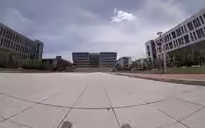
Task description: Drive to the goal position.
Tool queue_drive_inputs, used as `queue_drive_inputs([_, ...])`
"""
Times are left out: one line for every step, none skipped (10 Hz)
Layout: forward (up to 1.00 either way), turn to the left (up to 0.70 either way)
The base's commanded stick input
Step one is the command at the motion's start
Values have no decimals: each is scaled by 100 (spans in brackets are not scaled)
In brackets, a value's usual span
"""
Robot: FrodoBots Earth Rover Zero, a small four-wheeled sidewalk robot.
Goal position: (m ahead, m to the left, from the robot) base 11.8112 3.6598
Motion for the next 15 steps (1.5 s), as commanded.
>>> queue_drive_inputs([70, 0])
queue_drive_inputs([70, 0])
queue_drive_inputs([70, 0])
queue_drive_inputs([70, 0])
queue_drive_inputs([70, 0])
queue_drive_inputs([70, 0])
queue_drive_inputs([70, 0])
queue_drive_inputs([70, 0])
queue_drive_inputs([70, 0])
queue_drive_inputs([70, 0])
queue_drive_inputs([70, 0])
queue_drive_inputs([70, 0])
queue_drive_inputs([70, 0])
queue_drive_inputs([70, 0])
queue_drive_inputs([70, 0])
